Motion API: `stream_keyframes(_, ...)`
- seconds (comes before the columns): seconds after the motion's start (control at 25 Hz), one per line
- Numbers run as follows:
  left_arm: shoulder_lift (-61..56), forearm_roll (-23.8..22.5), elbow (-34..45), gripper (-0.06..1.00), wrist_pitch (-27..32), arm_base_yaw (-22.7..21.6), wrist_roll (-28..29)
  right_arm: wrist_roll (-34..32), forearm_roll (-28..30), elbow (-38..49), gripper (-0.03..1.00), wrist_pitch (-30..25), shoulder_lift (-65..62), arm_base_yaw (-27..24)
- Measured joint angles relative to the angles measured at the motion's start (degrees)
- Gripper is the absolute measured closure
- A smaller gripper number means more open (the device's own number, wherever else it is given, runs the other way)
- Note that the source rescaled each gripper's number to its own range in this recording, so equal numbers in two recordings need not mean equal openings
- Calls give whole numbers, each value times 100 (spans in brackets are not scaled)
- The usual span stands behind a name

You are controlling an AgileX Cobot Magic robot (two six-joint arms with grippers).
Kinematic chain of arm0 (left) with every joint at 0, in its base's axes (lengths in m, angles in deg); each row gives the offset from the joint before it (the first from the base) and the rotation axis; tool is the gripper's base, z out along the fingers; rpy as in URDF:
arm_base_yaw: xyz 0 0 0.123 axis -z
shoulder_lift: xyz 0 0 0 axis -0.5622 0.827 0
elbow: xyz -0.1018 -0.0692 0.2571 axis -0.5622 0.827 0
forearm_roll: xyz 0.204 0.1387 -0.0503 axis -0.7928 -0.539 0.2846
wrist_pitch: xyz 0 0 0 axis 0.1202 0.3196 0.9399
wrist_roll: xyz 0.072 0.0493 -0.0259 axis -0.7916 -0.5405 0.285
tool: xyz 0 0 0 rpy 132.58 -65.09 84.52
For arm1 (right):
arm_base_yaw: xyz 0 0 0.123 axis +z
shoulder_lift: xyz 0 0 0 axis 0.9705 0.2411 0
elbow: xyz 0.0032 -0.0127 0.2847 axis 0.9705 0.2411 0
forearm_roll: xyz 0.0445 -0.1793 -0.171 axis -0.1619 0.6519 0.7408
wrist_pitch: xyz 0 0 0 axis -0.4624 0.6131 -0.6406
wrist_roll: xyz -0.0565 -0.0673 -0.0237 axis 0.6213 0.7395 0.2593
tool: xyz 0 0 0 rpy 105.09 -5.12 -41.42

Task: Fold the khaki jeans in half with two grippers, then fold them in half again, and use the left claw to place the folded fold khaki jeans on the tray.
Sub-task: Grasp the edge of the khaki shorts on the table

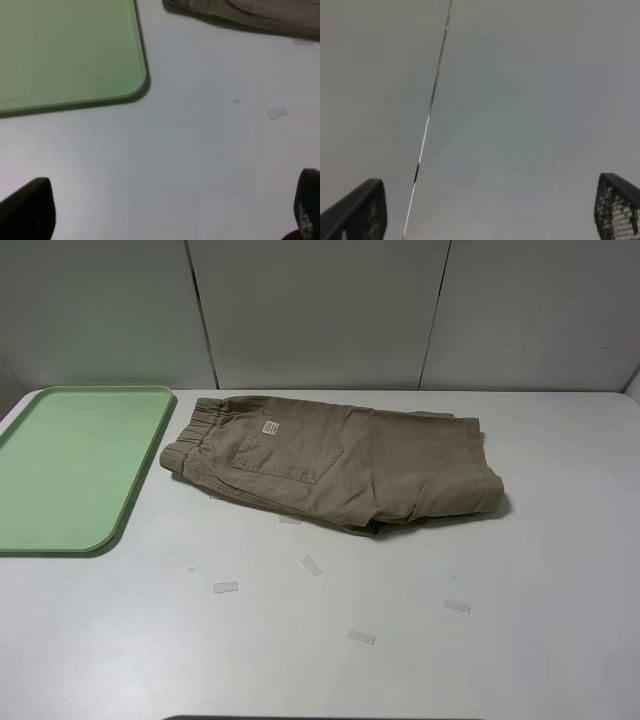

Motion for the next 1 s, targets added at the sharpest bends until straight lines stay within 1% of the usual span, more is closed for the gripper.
stream_keyframes(0.4, -52, -40, 0, -4, 2, 0, -14, 0, -36, 0, 6, 0, 0, 0)
stream_keyframes(0.6, -692, -53, 13, -4, 20, 0, -14, 0, -66, 0, 6, 0, 0, 0)
stream_keyframes(0.68, -721, -53, 13, -4, 74, 7, -14, 0, -84, 0, 6, 0, 0, 0)
stream_keyframes(0.88, -744, -58, 13, -4, 92, 336, -16, 0, -213, 0, 6, -55, 0, 0)
stream_keyframes(1.0, -744, -58, 13, -4, 91, 437, -16, 22, -371, 0, 6, -195, 0, 0)
